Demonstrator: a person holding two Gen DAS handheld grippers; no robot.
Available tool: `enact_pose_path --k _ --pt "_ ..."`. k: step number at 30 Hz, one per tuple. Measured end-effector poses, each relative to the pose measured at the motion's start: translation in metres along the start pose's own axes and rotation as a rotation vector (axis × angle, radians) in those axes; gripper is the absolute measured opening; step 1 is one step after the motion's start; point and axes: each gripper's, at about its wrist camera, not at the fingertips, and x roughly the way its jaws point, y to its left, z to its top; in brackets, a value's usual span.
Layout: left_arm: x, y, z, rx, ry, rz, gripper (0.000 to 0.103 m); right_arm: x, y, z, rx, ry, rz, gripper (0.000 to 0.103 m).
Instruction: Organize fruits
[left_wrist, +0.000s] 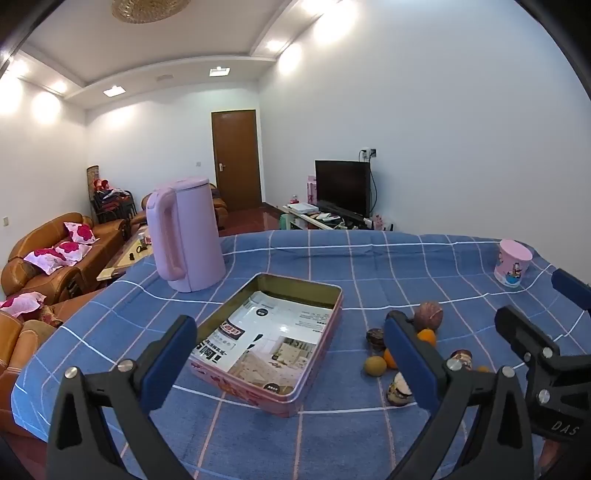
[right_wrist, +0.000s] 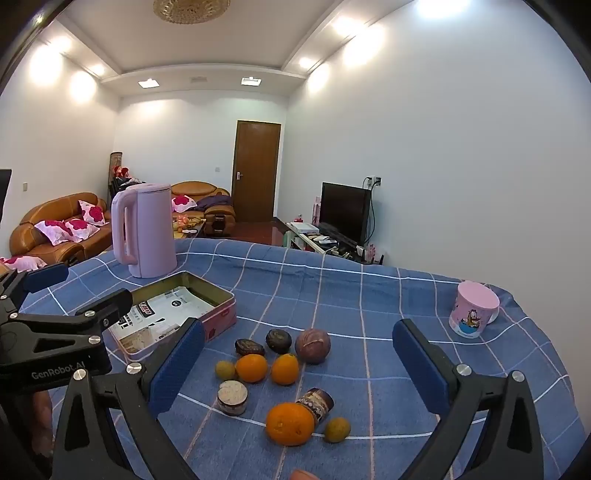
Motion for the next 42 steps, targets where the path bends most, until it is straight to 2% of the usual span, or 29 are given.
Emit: enact_pose_path --k 15,42 --pt "-0.001 -0.006 -0.004 0.039 -0.019 0.028 0.103 0.002 0.0 -0.008 0.016 0.002 0.001 0.102" --pt "-0.001 -0.006 -0.008 0.043 -0.025 0.04 0.103 0.002 0.001 -0.007 0.022 0.0 0.015 0.102"
